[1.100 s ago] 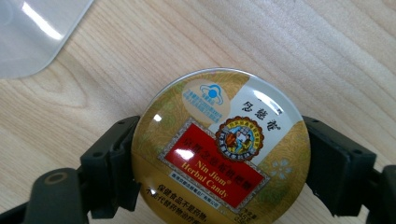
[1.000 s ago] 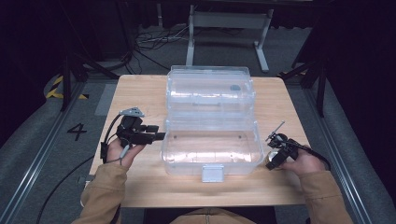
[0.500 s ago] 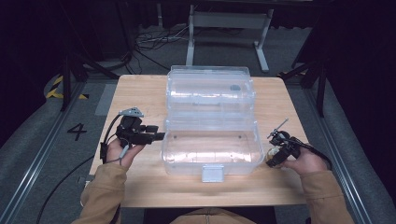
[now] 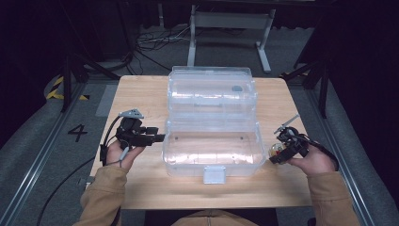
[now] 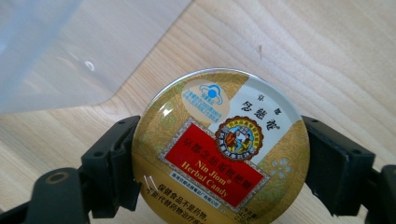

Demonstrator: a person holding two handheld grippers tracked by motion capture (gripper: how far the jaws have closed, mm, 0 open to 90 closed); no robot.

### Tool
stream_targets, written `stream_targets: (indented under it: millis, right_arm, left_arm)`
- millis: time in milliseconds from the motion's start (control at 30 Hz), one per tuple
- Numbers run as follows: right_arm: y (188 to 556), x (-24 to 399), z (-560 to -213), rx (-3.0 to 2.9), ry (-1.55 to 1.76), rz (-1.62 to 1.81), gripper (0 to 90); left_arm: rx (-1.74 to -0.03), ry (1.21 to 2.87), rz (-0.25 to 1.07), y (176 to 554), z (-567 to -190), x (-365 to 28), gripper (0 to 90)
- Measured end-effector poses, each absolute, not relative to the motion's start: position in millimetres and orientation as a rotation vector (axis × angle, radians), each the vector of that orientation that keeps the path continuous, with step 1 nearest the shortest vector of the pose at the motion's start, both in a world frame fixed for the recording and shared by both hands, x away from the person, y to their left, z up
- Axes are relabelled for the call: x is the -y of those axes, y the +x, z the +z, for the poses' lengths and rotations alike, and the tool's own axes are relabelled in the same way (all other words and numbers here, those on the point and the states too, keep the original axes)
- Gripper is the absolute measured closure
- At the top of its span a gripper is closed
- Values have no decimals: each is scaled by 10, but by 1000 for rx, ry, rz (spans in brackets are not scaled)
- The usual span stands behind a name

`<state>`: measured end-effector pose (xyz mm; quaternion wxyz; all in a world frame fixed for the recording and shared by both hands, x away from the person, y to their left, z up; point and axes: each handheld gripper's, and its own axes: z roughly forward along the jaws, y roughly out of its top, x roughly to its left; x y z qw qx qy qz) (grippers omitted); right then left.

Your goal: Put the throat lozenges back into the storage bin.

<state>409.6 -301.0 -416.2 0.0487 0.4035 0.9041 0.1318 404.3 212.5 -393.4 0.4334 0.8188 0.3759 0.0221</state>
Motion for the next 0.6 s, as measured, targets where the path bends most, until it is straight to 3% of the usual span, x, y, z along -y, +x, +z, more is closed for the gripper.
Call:
stream_targets:
  millis: [600]
  right_arm:
    - [4007,2906,-3761,-2736,1143,550,201]
  left_arm:
    - [-952,2035,60,4041,-3951,-2158,510]
